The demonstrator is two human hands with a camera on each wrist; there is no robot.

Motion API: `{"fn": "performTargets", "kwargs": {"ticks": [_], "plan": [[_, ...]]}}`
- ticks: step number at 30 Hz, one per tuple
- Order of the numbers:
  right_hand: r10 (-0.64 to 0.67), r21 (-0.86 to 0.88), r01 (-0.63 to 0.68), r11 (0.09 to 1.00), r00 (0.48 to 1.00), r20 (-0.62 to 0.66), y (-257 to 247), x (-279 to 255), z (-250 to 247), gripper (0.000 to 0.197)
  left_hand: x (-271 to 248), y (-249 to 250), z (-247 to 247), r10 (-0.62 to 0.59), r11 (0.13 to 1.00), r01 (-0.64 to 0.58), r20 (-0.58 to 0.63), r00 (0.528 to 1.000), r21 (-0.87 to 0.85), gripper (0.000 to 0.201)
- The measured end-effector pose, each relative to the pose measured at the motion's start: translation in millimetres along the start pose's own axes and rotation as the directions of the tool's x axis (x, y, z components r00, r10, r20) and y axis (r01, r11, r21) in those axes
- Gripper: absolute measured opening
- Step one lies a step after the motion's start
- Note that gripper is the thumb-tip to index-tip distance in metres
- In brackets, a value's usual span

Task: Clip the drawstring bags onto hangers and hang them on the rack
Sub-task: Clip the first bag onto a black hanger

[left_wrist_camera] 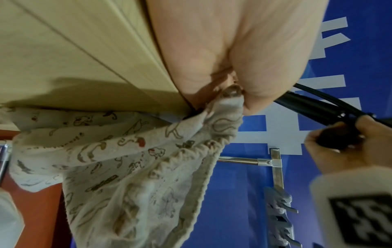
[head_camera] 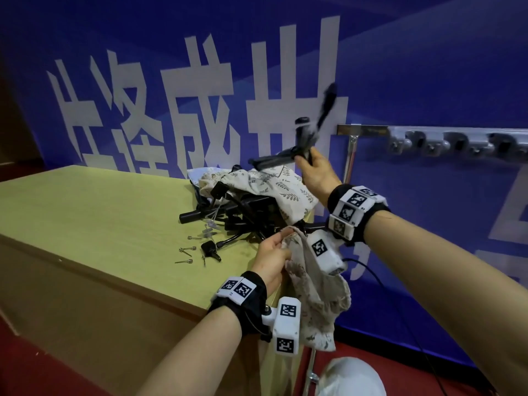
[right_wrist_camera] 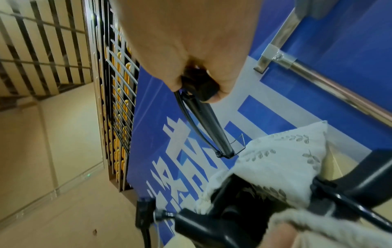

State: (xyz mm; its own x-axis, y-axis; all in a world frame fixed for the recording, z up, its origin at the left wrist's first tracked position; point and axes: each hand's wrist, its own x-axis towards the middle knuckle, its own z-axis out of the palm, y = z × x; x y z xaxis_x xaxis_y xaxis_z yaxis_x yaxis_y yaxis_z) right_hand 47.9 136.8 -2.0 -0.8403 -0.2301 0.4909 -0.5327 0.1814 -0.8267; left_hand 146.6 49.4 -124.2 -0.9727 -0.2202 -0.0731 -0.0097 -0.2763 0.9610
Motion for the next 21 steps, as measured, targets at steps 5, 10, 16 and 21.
{"fn": "performTargets", "kwargs": {"ticks": [5, 10, 16, 21], "plan": [[0.001, 0.172, 0.018, 0.985, 0.994, -0.111, -9.9, -0.4, -52.0, 0.014, 3.2, -0.6, 1.8, -0.007, 1.000, 0.007, -0.007, 1.000, -0.010, 0.056], [0.068, 0.183, -0.049, 0.982, 0.993, -0.100, -38.6, -13.3, -106.5, 0.015, 10.1, 6.0, 10.9, -0.029, 0.984, 0.029, -0.001, 1.000, 0.175, 0.048], [0.104, 0.121, -0.103, 0.987, 0.995, 0.001, -67.2, -36.6, -155.3, 0.028, 20.1, 22.0, 31.9, 0.006, 0.940, -0.010, 0.013, 1.000, 0.340, 0.038], [0.135, 0.175, -0.139, 0.975, 0.990, 0.038, -89.6, -44.2, -184.0, 0.030, 28.1, 19.9, 36.8, -0.035, 0.930, 0.036, -0.010, 0.999, 0.365, 0.033]]}}
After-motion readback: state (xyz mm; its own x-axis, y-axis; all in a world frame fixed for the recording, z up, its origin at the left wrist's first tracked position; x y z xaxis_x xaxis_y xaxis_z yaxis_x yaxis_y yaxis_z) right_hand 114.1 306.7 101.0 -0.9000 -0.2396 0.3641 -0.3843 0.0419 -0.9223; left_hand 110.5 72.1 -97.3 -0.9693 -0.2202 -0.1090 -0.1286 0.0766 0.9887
